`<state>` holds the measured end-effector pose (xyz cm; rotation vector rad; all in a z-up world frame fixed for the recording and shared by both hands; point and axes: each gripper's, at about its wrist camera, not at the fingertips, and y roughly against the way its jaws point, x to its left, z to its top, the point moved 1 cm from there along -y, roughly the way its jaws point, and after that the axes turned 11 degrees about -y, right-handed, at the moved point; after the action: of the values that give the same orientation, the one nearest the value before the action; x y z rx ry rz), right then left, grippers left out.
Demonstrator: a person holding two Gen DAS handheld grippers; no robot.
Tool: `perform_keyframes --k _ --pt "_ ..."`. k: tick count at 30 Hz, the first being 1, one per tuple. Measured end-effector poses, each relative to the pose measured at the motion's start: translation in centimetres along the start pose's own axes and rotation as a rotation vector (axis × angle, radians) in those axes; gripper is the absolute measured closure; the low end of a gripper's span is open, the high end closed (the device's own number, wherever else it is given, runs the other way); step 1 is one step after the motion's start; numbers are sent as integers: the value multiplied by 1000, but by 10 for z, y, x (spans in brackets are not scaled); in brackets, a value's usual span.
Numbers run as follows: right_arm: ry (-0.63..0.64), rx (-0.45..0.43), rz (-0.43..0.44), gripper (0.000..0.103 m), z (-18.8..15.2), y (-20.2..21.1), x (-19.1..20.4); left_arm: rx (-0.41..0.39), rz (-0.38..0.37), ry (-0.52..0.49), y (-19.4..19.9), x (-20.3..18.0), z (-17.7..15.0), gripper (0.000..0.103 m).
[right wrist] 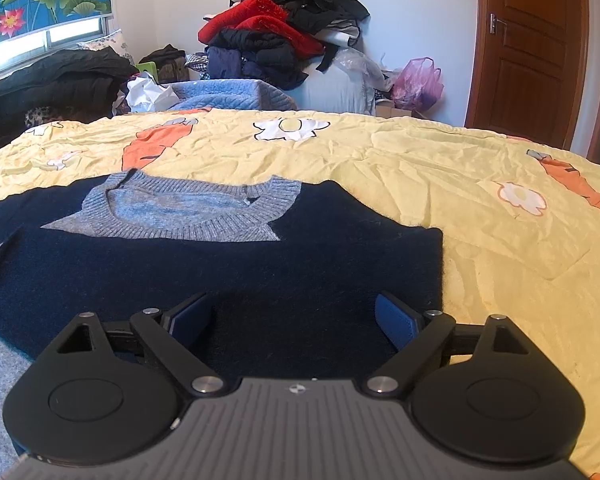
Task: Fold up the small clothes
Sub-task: 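Carry the held navy sleeve with the left tool across the sweater body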
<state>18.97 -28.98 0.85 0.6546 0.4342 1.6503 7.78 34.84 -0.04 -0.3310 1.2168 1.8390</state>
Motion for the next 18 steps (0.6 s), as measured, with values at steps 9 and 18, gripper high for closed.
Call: perform_keyframes --k 9,18 --pt "-20 0 16 10 0 1 -2 18 -35 176 -25 39 41 91" --pt "-37 -1 28 8 1 1 -5 -65 61 123 8 32 49 29"
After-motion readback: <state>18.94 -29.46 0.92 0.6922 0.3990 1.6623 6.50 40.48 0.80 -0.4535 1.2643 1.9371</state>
